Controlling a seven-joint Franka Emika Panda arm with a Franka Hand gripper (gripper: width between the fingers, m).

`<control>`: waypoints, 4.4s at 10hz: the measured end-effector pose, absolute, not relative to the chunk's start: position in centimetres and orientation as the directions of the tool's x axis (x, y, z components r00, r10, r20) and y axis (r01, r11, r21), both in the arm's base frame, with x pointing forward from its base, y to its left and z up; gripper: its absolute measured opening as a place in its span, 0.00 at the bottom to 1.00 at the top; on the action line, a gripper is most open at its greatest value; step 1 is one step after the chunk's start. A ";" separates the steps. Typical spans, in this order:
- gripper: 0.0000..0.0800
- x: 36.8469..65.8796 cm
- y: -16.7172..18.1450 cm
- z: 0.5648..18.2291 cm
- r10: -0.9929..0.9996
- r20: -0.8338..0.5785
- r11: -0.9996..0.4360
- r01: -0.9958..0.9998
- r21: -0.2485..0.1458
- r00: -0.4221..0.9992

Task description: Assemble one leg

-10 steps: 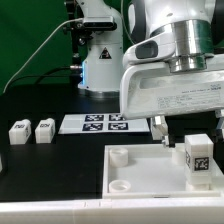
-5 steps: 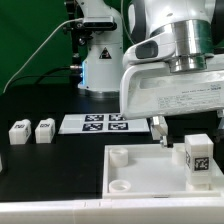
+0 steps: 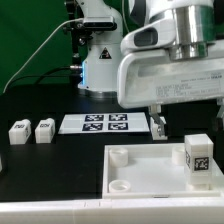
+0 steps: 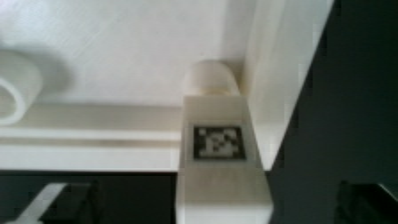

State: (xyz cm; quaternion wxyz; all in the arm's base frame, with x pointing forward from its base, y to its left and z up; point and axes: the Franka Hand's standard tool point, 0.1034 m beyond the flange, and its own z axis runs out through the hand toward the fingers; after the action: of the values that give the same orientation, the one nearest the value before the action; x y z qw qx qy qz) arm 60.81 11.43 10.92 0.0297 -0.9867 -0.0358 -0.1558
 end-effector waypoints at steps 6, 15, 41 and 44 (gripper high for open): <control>0.81 62.6 11.0 9.8 0.065 -0.070 -0.997 0.061 -0.053 0.995; 0.37 62.6 11.3 9.2 -0.276 -0.061 -0.960 -0.278 -0.037 0.959; 0.65 63.1 11.9 8.1 -0.048 -0.018 -0.995 -0.049 -0.090 0.999; 0.37 63.1 11.7 8.1 -0.049 -0.018 -0.995 -0.050 -0.088 0.999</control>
Offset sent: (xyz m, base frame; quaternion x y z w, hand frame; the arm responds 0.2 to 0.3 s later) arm 0.0140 -0.0005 -0.0141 -0.0135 -0.2408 0.0008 0.9705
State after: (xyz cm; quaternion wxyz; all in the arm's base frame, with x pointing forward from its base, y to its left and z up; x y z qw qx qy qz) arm 63.08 11.69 8.12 0.0442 -0.9987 0.0247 0.0077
